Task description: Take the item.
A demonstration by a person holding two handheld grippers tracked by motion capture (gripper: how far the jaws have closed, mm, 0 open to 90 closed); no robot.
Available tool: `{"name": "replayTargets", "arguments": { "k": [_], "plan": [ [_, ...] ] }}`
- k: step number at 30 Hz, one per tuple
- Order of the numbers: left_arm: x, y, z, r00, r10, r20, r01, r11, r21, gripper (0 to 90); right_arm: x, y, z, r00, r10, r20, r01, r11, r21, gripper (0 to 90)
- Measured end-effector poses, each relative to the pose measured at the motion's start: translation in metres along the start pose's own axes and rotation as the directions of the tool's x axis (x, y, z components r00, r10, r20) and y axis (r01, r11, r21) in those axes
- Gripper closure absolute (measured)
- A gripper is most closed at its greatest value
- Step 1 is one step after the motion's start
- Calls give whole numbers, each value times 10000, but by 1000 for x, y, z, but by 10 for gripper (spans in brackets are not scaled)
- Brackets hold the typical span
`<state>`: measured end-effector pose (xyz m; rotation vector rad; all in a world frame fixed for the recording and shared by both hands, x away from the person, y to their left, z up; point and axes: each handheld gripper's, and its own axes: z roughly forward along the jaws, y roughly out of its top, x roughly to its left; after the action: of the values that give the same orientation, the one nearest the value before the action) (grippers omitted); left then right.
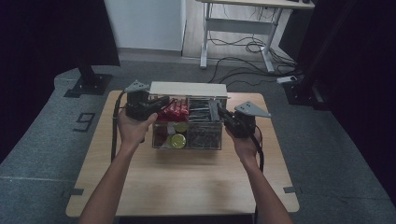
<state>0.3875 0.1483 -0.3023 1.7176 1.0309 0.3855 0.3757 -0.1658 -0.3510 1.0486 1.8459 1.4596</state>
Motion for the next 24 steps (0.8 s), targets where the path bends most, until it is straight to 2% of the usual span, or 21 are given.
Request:
{"name": "replayTargets", "arguments": {
  "k": [9,24],
  "plan": [
    [0,0,0,10000,-30,17,30,10000,0,900,-1,0,-10,9998,33,-211,-39,9997,-261,891],
    [0,-1,0,10000,-32,10,32,10000,-37,900,-8,-6,-30,9994,184,-284,-205,9970,-743,892]
  ]
}}
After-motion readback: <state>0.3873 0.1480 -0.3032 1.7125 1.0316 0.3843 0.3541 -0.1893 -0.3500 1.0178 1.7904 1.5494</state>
